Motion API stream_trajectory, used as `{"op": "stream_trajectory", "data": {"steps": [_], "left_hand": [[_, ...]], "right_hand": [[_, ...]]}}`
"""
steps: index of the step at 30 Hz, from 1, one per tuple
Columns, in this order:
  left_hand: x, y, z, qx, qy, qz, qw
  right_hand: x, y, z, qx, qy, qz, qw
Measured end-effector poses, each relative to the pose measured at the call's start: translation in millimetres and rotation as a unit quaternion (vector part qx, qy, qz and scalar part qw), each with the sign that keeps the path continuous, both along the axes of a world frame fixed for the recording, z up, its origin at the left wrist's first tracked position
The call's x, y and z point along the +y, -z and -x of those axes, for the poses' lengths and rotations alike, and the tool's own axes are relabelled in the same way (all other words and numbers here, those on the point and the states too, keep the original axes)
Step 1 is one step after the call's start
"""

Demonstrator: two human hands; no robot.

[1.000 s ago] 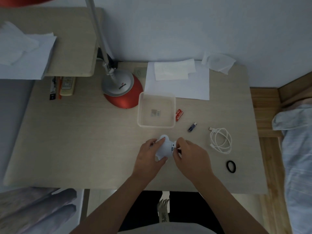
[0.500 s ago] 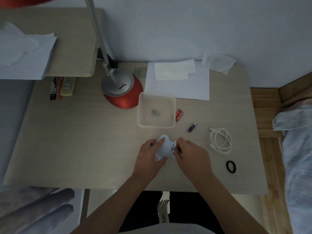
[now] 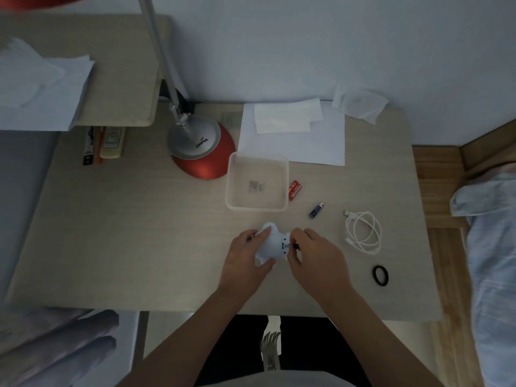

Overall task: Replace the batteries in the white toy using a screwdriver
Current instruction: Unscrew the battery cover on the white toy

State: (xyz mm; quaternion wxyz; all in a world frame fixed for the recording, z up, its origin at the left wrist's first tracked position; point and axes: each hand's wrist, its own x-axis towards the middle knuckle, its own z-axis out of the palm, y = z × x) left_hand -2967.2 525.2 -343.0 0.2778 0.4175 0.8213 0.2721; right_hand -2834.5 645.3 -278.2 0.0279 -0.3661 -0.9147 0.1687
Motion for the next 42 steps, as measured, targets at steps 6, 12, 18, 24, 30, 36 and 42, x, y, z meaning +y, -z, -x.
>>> {"op": "stream_trajectory", "data": {"steps": [6,12,18,24,30,36,42], "left_hand": [[0.0,1.2,-0.3,-0.003,-0.004,-0.001,1.000],[-0.3,0.0,-1.6,0.000,-0.006,-0.002,1.000],[0.1,-1.9,-0.7,-0.005,-0.008,-0.003,1.000],[1.0,-2.1,0.4,-0.006,-0.002,0.004,1.000],[1.1,-1.6,0.2,-0.004,-0.002,0.007,1.000],[1.2,-3.0,0.1,-0.005,-0.001,0.008,1.000],[1.2,-1.3,0.1,-0.003,0.004,0.010,1.000]], "right_hand": [[-0.6,0.2,2.6,-0.009,0.007,-0.016,1.000],[2.0,-2.9,3.5,-0.001,-0.011,0.020,1.000],[2.6,0.6,1.6,-0.010,-0.011,-0.031,0.999],[2.6,-1.7,2.0,-0.012,-0.014,0.013,1.000],[2.6,4.3,0.9,0.002,-0.006,0.009,1.000],[3.1,-0.1,4.3,-0.022,0.010,-0.026,0.999],[2.5,4.7,1.5,-0.051,0.027,-0.025,0.998]]}}
